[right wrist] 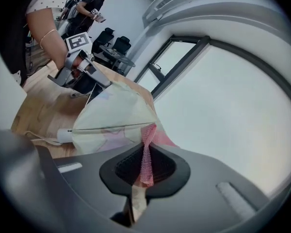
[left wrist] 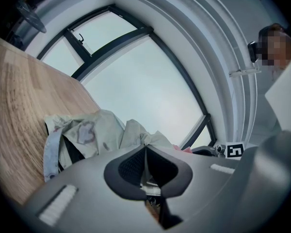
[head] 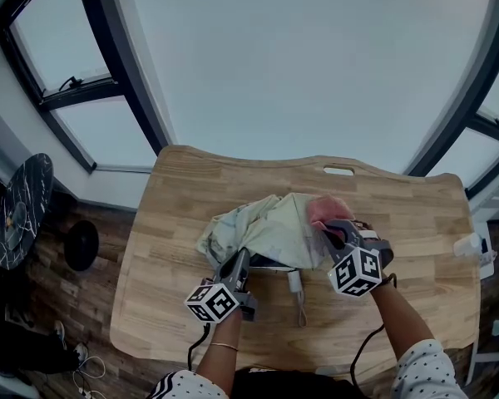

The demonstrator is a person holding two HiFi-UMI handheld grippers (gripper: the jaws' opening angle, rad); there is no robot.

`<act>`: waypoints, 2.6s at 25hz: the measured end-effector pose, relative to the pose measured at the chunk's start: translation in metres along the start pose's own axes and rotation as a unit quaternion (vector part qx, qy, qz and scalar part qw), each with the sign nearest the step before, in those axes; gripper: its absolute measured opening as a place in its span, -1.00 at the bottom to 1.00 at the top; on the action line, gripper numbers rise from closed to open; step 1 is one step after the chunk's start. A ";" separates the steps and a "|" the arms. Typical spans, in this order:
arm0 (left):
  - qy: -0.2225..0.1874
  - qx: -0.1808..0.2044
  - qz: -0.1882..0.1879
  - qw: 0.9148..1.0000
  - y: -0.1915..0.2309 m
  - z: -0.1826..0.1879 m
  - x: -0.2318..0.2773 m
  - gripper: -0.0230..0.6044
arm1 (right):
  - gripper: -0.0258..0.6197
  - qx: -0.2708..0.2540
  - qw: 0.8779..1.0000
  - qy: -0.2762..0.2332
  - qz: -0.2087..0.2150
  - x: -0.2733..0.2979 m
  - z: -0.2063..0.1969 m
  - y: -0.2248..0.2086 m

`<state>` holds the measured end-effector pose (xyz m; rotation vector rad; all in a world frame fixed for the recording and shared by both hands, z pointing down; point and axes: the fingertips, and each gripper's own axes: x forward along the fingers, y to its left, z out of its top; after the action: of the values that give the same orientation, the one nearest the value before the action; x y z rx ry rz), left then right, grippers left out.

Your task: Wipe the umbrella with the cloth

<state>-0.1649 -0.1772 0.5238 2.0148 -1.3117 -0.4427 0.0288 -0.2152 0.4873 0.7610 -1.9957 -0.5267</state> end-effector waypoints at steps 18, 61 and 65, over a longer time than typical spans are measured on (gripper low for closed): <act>-0.001 -0.004 0.003 1.000 -0.003 -0.003 -0.003 -0.93 | -0.83 0.052 0.998 0.010 0.044 -0.030 -0.021 0.072; 0.008 0.107 -0.084 0.991 -0.078 0.006 -0.031 -0.93 | -0.83 0.347 0.920 -0.167 -0.073 -0.141 -0.004 -0.002; 0.012 0.112 -0.102 0.988 -0.097 0.005 -0.037 -0.93 | -0.83 0.366 0.907 -0.191 -0.082 -0.161 -0.004 -0.007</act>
<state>-0.1190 -0.1205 0.4495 2.3467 -1.1896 -0.3754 0.0980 -0.1088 0.3882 1.3716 -2.5397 0.0185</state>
